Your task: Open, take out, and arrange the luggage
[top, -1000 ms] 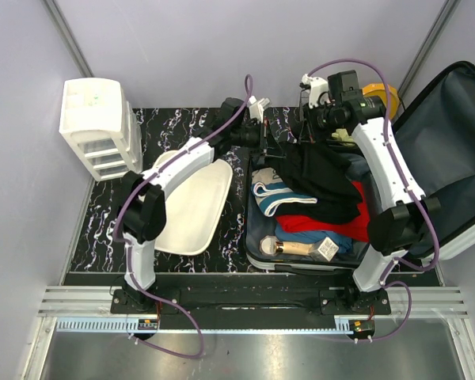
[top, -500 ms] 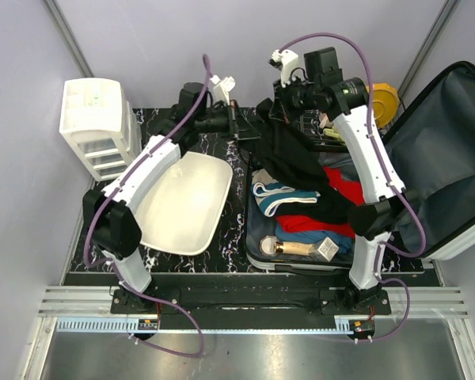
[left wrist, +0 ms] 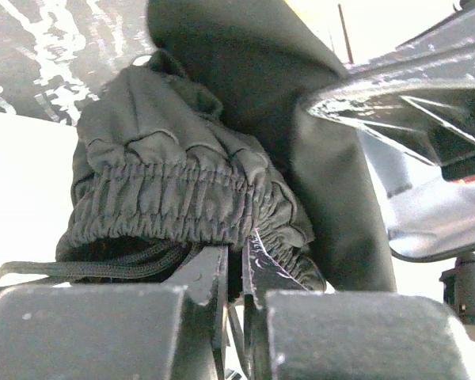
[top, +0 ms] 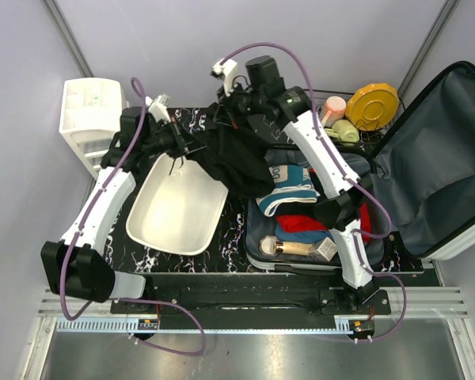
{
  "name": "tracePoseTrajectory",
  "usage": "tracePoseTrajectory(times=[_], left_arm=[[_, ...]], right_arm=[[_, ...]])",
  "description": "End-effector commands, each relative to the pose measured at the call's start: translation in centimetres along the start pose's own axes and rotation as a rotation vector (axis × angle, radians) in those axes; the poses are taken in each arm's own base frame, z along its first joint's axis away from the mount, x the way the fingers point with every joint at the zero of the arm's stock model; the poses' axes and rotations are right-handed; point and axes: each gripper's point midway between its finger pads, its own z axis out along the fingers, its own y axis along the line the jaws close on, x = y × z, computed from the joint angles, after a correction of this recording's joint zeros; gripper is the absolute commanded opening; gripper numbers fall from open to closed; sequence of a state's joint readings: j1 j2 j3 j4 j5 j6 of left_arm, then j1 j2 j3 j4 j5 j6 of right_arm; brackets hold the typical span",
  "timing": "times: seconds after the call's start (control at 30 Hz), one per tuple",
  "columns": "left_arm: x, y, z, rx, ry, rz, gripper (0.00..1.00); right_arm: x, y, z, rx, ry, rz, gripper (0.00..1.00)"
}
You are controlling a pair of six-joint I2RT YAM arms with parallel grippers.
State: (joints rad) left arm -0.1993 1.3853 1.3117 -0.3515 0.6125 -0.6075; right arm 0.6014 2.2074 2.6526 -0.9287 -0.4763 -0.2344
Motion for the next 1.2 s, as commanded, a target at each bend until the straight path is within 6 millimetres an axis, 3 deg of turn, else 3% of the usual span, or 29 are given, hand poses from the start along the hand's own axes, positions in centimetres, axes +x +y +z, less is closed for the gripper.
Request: tracePoseTrajectory(times=[0.0, 0.27, 0.37, 0.43, 0.5, 0.6, 0.77, 1.0, 1.1, 1.13, 1.17], left_arm=[[-1.3, 1.4, -2.8, -0.050, -0.124, 0.008, 0.00], [-3.6, 4.8, -6.8, -0.149, -0.314, 0.009, 0.00], [-3.1, 6.9, -8.1, -0.212, -0.353, -0.006, 0.00], [-1.3, 9.7, -8.5, -0.283, -0.324, -0.060, 0.00], [2.0, 13.0, -8.7, -0.374, -0.240, -0.160, 0.00], [5.8, 15.4, -9.2, -0.420, -0.152, -0.261, 0.00], [8.1, 14.2, -9.2, -0.346, -0.120, -0.301, 0.02], [9.1, 12.1, -9.6, -0.273, -0.061, -0.260, 0.09], [8.8, 11.0, -9.7, -0.236, -0.057, -0.222, 0.11], [9.1, 10.3, -9.6, -0.201, -0.033, -0.222, 0.18], [9.2, 9.8, -9.7, -0.181, -0.017, -0.218, 0.31]], right_arm=[[-6.1, 4.4, 2.7, -0.093, -0.221, -0.172, 0.00], [-8.5, 9.0, 7.2, -0.165, -0.364, -0.342, 0.00], [-7.9, 10.4, 9.2, -0.190, -0.380, -0.405, 0.00], [-6.4, 10.9, 11.0, -0.198, -0.352, -0.419, 0.00], [-4.3, 12.1, 12.5, -0.238, -0.305, -0.415, 0.00], [-0.9, 14.3, 14.1, -0.336, -0.240, -0.419, 0.00], [3.8, 17.7, 15.0, -0.502, -0.146, -0.426, 0.00], [8.1, 20.3, 14.7, -0.630, -0.051, -0.539, 0.00], [8.9, 20.8, 14.4, -0.655, -0.029, -0.549, 0.00], [9.1, 20.9, 14.3, -0.668, -0.024, -0.551, 0.00], [9.8, 21.0, 13.8, -0.685, 0.001, -0.548, 0.00]])
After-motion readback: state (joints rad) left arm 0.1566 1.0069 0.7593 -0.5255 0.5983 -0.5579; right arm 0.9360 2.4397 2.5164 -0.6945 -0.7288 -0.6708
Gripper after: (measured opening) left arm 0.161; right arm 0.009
